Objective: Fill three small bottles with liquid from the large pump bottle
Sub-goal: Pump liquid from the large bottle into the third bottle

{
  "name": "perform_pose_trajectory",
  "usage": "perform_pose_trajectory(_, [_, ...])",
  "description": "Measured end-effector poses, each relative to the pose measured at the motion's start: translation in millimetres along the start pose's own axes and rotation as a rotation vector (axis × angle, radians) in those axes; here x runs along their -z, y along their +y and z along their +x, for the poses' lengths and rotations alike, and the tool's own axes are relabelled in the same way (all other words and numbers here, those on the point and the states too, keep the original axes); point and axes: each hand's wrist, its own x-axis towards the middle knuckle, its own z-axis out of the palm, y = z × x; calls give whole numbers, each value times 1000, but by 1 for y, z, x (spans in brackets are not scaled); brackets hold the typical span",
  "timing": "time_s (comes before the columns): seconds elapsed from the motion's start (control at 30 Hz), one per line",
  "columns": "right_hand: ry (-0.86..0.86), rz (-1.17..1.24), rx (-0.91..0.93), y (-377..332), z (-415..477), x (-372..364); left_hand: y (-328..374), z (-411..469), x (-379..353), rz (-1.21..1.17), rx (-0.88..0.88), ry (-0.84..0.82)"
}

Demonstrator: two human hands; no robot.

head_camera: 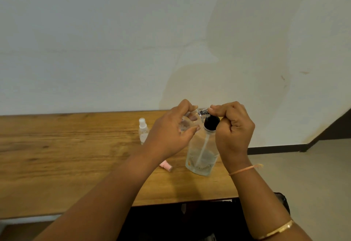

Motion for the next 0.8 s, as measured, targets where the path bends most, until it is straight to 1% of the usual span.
perform_pose_trajectory(0.07, [0,19,-31,-4,0,2,0,-1,1,-18,-2,8])
perform_pose_trajectory(0.27, [-21,-52,73,-13,10,7,4,-2,5,5,-55,82])
perform_pose_trajectory(0.4, [0,-65,71,-11,11,4,4,0,5,-5,-39,73])
perform_pose_trajectory(0.63, [46,-95,94,0,-2,-5,2,0,1,-47,18,-9])
perform_pose_trajectory(0.73, [50,-88,75,-3,-3,-4,1,-1,0,-55,17,-7])
perform_pose_trajectory(0.8, [52,-82,75,-7,-2,-1,1,-3,1,-48,-9,30])
